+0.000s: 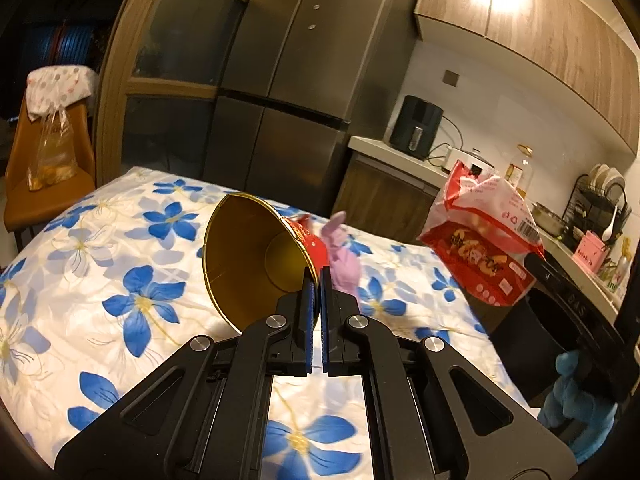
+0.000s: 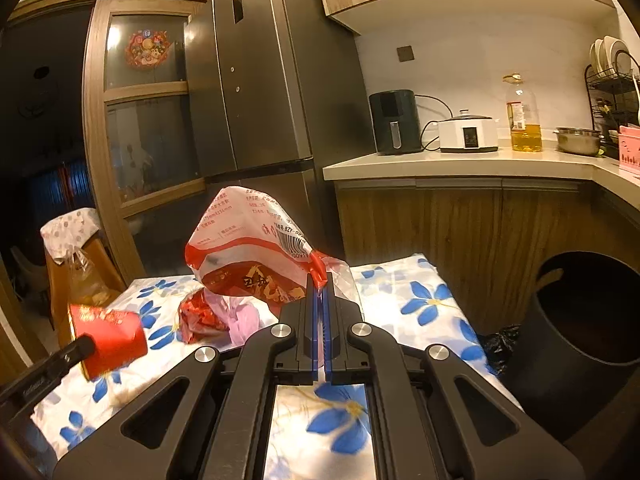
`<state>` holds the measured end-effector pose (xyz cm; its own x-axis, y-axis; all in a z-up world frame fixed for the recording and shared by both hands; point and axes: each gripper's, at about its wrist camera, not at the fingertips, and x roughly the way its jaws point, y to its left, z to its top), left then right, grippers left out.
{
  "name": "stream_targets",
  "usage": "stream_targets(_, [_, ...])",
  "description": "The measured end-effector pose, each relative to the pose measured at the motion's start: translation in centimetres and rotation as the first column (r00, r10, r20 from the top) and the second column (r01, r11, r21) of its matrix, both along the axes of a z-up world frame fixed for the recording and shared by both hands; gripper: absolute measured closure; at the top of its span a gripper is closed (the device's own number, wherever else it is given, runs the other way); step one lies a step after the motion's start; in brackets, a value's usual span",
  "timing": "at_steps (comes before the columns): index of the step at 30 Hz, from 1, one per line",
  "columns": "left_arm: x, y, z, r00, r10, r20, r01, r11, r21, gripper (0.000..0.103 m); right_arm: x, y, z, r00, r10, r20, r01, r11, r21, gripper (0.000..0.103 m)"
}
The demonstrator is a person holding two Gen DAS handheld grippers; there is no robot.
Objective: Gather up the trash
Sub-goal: 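Carry the red cup and red snack bag over the black bin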
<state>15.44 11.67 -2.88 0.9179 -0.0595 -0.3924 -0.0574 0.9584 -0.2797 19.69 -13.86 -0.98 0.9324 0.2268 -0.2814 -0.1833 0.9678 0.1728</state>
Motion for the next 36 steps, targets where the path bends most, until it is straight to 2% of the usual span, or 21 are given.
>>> stream_targets(11, [-0.7,-4.9,1.7,0.997,-0.070,0.023,0.070,0.997,0.029,0.101,-3.9,-4.1,0.9,0.998,-0.061,0.027,0.060,0.998,0.027,0.100])
stream_targets(24, [0.0,-9.6,2.2,0.989,-0.145,0.027,0.144,0.988,0.058,0.101,-5.6,-9.0,1.0,0.987,-0.154,0.044,0.151,0.986,0.066,0.100])
stream_targets(36, [0.8,-15.3,2.9,0.970,-0.242,0.036,0.238,0.967,0.091,0.101,-7.0,-14.1,1.2,0.965,-0.256,0.056,0.250,0.963,0.102,0.100])
